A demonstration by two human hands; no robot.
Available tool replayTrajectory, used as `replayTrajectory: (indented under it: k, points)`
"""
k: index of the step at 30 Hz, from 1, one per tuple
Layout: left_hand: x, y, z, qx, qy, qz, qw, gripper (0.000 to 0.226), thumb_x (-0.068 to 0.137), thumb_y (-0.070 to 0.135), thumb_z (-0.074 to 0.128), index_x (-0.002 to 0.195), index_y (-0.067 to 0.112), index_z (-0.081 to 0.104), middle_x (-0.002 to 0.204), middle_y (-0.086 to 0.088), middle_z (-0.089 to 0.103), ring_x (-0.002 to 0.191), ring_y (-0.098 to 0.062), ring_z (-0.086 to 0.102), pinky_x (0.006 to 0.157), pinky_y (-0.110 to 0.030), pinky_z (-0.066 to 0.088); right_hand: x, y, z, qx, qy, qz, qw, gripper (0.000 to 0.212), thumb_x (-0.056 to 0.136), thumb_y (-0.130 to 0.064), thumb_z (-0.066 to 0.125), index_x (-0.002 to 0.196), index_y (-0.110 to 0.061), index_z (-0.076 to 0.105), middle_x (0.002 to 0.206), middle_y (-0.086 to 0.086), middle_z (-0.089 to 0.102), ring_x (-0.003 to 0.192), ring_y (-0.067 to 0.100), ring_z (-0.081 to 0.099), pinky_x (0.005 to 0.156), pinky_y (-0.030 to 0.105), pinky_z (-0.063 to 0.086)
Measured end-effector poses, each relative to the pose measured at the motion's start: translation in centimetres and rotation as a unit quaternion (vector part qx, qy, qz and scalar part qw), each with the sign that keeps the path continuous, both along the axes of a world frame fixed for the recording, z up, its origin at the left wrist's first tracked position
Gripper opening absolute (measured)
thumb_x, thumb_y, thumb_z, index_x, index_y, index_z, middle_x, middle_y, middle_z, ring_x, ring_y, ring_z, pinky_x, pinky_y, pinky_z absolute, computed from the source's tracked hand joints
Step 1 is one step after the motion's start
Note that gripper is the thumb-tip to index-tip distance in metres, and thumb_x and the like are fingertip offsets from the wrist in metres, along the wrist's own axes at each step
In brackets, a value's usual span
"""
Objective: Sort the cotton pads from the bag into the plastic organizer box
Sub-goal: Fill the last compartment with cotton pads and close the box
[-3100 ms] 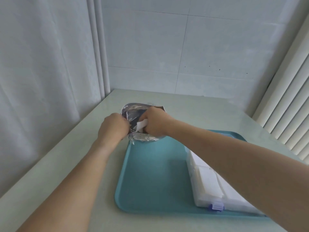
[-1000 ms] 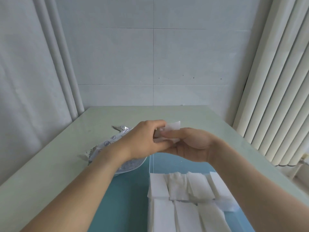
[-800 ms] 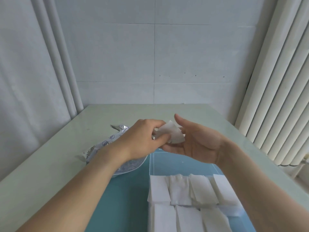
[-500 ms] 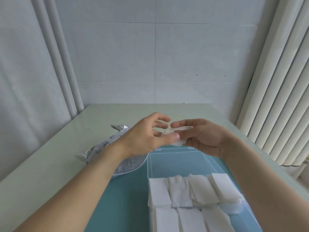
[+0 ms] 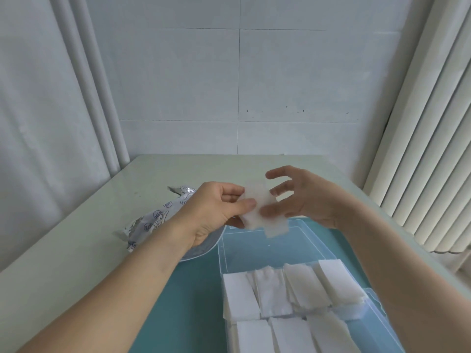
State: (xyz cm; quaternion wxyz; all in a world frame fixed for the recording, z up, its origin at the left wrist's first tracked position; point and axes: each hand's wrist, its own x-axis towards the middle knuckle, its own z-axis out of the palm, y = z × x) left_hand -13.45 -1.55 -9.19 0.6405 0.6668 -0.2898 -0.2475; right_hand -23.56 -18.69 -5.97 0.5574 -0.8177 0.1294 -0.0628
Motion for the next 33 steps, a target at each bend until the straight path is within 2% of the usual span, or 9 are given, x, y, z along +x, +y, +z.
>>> replayTrajectory:
  k: [3, 6, 8, 11, 17, 23, 27, 30, 33]
  points:
    - [-0.1, 0.4, 0.2, -0.045, 0.053, -0.052, 0.996, 0.034, 0.082, 0.003, 0.069, 0.115, -0.005, 0.065, 0.11, -0.022, 0.071, 0.093, -0.03, 0.07, 0.075, -0.038, 0.062, 0.1, 0.2, 0.1, 0.04, -0.053, -0.032, 0.997, 0.038, 0.075, -0.002, 0.084, 0.108, -0.01, 0.068, 0.094, 0.01, 0.065, 0.068, 0.017, 0.066, 0.061, 0.024, 0.054]
    - [-0.7, 0.3, 0.4, -0.069, 0.08, -0.106, 0.989, 0.029, 0.095, 0.0, 0.055, 0.123, -0.004, 0.06, 0.12, -0.02, 0.068, 0.106, -0.032, 0.068, 0.08, -0.039, 0.061, 0.3, 0.9, 0.2, 0.062, -0.077, -0.052, 0.994, 0.041, 0.071, -0.003, 0.086, 0.108, -0.008, 0.067, 0.091, 0.01, 0.065, 0.065, 0.017, 0.067, 0.055, 0.021, 0.051]
    - [-0.9, 0.1, 0.3, -0.078, 0.089, -0.104, 0.988, 0.025, 0.099, -0.003, 0.047, 0.12, -0.004, 0.06, 0.116, -0.019, 0.07, 0.101, -0.03, 0.07, 0.076, -0.038, 0.061, 0.3, 1.3, 0.1, 0.033, -0.068, -0.07, 0.995, 0.043, 0.069, -0.006, 0.089, 0.107, -0.008, 0.067, 0.09, 0.009, 0.064, 0.061, 0.015, 0.066, 0.053, 0.019, 0.05]
    - [-1.0, -0.2, -0.1, -0.073, 0.087, -0.05, 0.992, 0.02, 0.095, -0.008, 0.054, 0.112, -0.004, 0.064, 0.107, -0.021, 0.072, 0.089, -0.029, 0.073, 0.07, -0.036, 0.062, 0.0, 1.3, 0.3, -0.002, -0.012, -0.053, 0.999, 0.046, 0.066, -0.001, 0.09, 0.106, -0.006, 0.067, 0.086, 0.012, 0.067, 0.061, 0.018, 0.07, 0.055, 0.024, 0.056]
    - [-0.6, -0.3, -0.2, -0.061, 0.05, 0.015, 0.997, 0.037, 0.09, -0.011, 0.061, 0.124, 0.003, 0.061, 0.11, -0.03, 0.068, 0.093, -0.044, 0.069, 0.066, -0.037, 0.062, -0.5, 1.0, 0.6, -0.024, 0.006, -0.043, 0.999, 0.045, 0.067, 0.003, 0.089, 0.105, -0.005, 0.066, 0.077, 0.013, 0.073, 0.063, 0.028, 0.074, 0.063, 0.03, 0.06]
    - [-0.3, 0.0, 0.3, -0.077, 0.033, 0.037, 0.996, 0.036, 0.092, -0.013, 0.055, 0.124, 0.005, 0.059, 0.094, -0.02, 0.069, 0.067, -0.028, 0.07, 0.063, -0.032, 0.061, -1.3, 0.0, 1.3, -0.035, 0.009, -0.024, 0.999, 0.039, 0.07, 0.004, 0.086, 0.104, -0.005, 0.07, 0.071, 0.006, 0.074, 0.068, 0.03, 0.075, 0.073, 0.032, 0.063]
    - [0.3, 0.5, 0.5, -0.061, 0.006, 0.067, 0.996, 0.034, 0.092, -0.014, 0.056, 0.12, 0.005, 0.06, 0.097, -0.024, 0.068, 0.069, -0.031, 0.071, 0.063, -0.035, 0.062, -1.7, -1.0, 2.4, -0.015, -0.021, -0.055, 0.998, 0.036, 0.069, 0.004, 0.085, 0.102, -0.004, 0.072, 0.072, 0.007, 0.074, 0.063, 0.023, 0.071, 0.063, 0.028, 0.062]
    - [-0.5, 0.2, 0.3, -0.047, -0.018, -0.008, 0.999, 0.029, 0.092, -0.011, 0.058, 0.115, 0.005, 0.064, 0.099, -0.031, 0.069, 0.072, -0.036, 0.07, 0.062, -0.036, 0.062, -1.5, -0.5, 2.4, 0.029, -0.063, -0.06, 0.996, 0.04, 0.059, -0.011, 0.088, 0.096, -0.005, 0.073, 0.077, 0.01, 0.075, 0.064, 0.02, 0.068, 0.061, 0.025, 0.06]
    - [-1.5, -0.1, 0.0, -0.036, -0.021, -0.101, 0.994, 0.028, 0.094, -0.001, 0.061, 0.121, 0.007, 0.063, 0.101, -0.026, 0.071, 0.08, -0.034, 0.072, 0.066, -0.033, 0.06, -0.6, 0.6, 1.3, -0.031, -0.059, -0.088, 0.994, 0.039, 0.066, -0.016, 0.092, 0.098, -0.012, 0.07, 0.071, 0.006, 0.075, 0.054, 0.011, 0.063, 0.054, 0.021, 0.051]
